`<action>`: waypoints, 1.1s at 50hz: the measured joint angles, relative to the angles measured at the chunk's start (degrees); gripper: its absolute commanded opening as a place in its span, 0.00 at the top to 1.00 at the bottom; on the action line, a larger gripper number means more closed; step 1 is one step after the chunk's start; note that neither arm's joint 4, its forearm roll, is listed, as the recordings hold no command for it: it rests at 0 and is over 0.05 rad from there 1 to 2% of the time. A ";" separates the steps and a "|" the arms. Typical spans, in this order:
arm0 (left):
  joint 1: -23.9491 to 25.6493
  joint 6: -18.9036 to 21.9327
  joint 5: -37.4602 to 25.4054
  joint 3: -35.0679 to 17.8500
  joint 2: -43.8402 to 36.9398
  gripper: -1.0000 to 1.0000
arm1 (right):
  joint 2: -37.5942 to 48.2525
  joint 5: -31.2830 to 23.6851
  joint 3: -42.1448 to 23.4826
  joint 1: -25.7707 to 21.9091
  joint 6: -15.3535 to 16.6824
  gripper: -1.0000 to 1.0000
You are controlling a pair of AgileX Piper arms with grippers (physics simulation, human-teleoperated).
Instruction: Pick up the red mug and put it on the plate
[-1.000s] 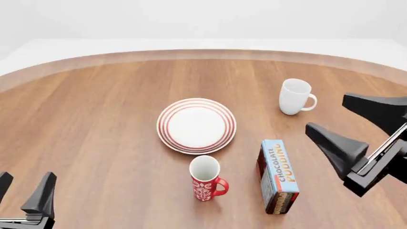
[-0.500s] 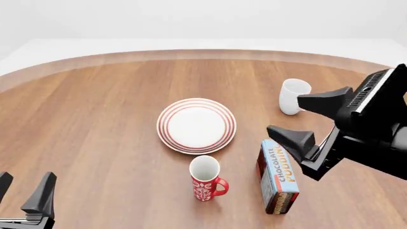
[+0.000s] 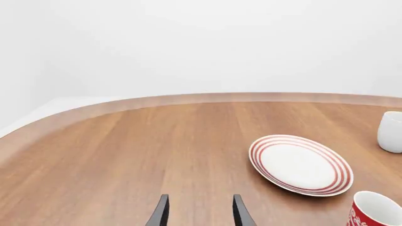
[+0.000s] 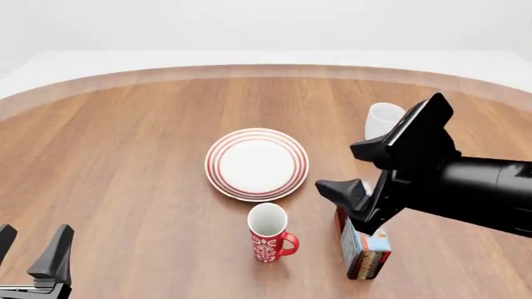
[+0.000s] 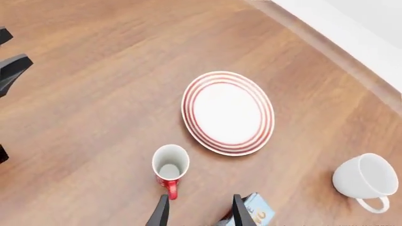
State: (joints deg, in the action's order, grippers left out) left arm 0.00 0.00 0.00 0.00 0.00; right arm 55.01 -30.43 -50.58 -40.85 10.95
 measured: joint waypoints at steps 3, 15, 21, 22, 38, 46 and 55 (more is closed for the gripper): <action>0.00 0.00 0.00 0.00 0.00 0.00 | 0.59 0.09 0.32 -0.16 -0.27 0.00; 0.00 0.00 0.00 0.00 0.00 0.00 | 3.04 0.77 0.75 -1.06 -1.50 0.00; 0.00 0.00 0.00 0.00 0.00 0.00 | 4.28 1.66 1.17 -1.50 -2.17 0.00; 0.00 0.00 0.00 0.00 0.00 0.00 | 4.45 1.84 1.29 -1.57 -2.29 0.00; 0.00 0.00 0.00 0.00 0.00 0.00 | 6.92 4.62 3.37 -2.74 -3.87 0.00; 0.00 0.00 0.00 0.00 0.00 0.00 | 8.20 6.20 4.49 -2.90 -4.27 0.00; 0.00 0.00 0.00 0.00 0.00 0.00 | 9.65 8.08 5.63 -2.64 -4.42 0.00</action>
State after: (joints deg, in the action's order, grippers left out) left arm 0.00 0.00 0.00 0.00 0.00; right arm 64.66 -22.36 -44.95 -43.49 6.54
